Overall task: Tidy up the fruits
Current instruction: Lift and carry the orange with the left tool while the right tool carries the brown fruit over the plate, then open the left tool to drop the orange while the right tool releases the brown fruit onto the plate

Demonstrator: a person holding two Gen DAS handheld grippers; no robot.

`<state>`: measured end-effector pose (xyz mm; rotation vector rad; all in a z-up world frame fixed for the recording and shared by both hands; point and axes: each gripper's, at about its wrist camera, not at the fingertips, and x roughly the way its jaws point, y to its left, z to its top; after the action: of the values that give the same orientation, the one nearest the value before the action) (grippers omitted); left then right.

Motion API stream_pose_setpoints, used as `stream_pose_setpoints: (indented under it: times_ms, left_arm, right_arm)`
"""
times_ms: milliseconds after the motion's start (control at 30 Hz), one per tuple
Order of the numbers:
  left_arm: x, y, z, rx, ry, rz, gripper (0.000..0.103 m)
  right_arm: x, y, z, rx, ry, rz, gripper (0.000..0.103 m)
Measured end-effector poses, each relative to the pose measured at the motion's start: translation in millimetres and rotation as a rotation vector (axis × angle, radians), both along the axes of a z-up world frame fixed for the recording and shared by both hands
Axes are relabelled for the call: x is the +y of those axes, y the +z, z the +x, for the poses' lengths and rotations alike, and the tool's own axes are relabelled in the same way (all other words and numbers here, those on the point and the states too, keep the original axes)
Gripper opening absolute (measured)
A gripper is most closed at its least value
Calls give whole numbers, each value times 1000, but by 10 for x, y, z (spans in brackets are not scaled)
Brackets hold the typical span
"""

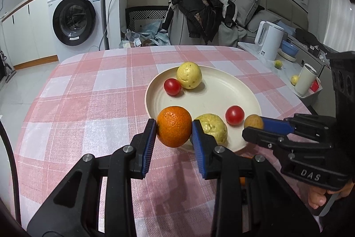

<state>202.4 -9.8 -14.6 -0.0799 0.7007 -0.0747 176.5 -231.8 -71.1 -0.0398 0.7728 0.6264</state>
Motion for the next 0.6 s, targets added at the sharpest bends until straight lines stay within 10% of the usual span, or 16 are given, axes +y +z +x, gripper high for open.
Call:
stream_pose_setpoints:
  times_ms: [600]
  left_arm:
    - [-54,-151,288,43,-2,28,30]
  right_arm:
    - [105,-92,100,30,9,-15,28]
